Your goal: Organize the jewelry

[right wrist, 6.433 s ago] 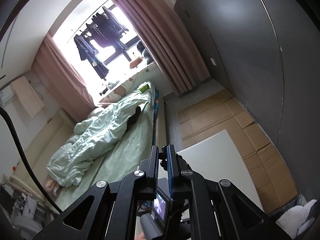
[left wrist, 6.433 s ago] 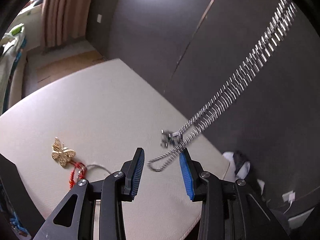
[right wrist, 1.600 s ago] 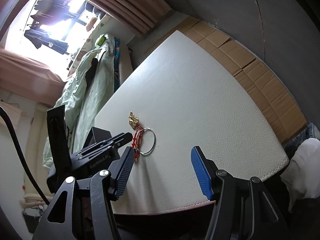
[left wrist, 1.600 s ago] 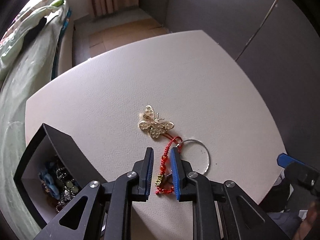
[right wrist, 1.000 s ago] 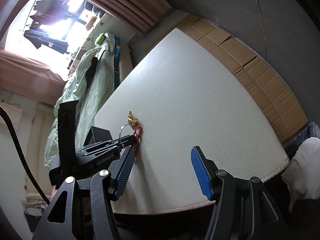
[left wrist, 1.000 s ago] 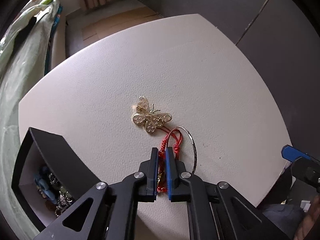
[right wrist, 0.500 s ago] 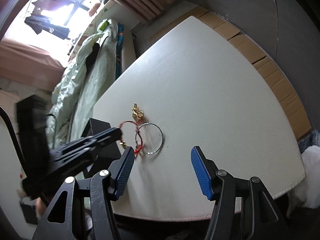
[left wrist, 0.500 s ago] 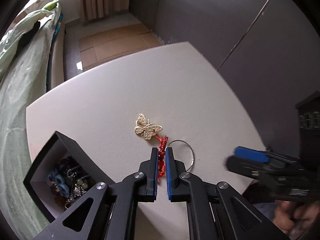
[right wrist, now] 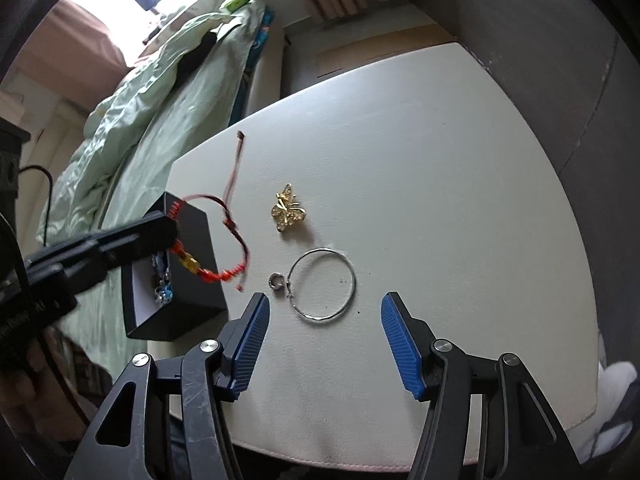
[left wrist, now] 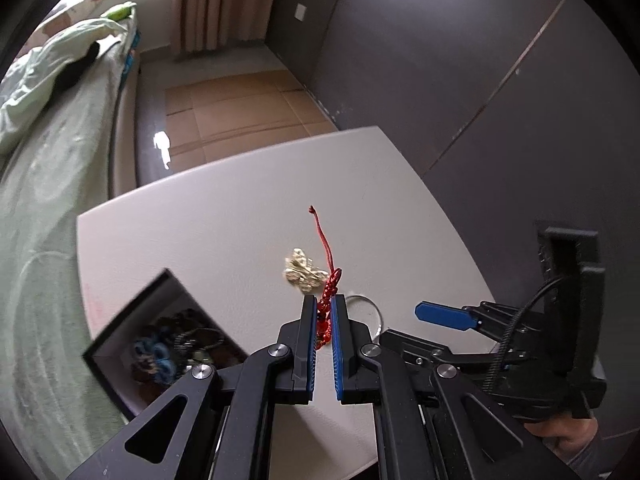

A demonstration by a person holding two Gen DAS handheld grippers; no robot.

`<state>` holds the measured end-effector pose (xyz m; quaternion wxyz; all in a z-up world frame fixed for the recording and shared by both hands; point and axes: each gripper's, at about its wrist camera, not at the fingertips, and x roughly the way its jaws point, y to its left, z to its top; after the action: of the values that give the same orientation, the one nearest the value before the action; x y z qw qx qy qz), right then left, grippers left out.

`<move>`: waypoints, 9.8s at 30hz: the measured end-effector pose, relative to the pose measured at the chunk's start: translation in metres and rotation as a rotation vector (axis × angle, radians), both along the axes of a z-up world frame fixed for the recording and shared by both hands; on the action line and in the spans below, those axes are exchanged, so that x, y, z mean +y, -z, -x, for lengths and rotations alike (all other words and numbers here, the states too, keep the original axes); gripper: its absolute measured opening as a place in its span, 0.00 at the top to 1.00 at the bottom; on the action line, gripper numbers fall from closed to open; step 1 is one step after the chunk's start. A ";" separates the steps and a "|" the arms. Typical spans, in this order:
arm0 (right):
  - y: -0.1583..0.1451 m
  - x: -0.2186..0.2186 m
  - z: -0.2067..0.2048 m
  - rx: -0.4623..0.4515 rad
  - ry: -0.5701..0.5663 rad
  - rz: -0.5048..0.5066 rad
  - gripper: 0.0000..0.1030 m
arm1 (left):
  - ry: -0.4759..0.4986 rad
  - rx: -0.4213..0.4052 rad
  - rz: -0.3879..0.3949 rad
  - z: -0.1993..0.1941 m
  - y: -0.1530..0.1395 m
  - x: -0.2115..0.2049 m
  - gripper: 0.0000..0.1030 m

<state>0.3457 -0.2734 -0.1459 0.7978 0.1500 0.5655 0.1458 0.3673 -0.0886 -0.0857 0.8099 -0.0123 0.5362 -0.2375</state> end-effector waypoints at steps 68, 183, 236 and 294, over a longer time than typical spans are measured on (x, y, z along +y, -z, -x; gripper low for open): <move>0.017 0.056 -0.032 0.043 -0.481 0.428 0.53 | -0.164 0.049 -0.003 0.035 0.014 0.116 0.40; -0.013 -0.071 0.030 -0.063 0.199 0.004 0.35 | 0.213 0.111 -0.318 -0.001 0.068 -0.068 0.66; 0.014 0.042 -0.058 -0.049 -0.217 0.081 0.44 | -0.083 0.035 -0.214 -0.010 -0.001 0.036 0.87; -0.100 0.096 0.034 -0.251 -0.245 0.024 0.33 | -0.296 -0.123 0.002 0.086 -0.050 0.125 0.09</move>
<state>0.3120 -0.1776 -0.0463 0.8401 0.0514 0.4772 0.2527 0.2813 0.0362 -0.0356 0.8674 -0.0777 0.4776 -0.1163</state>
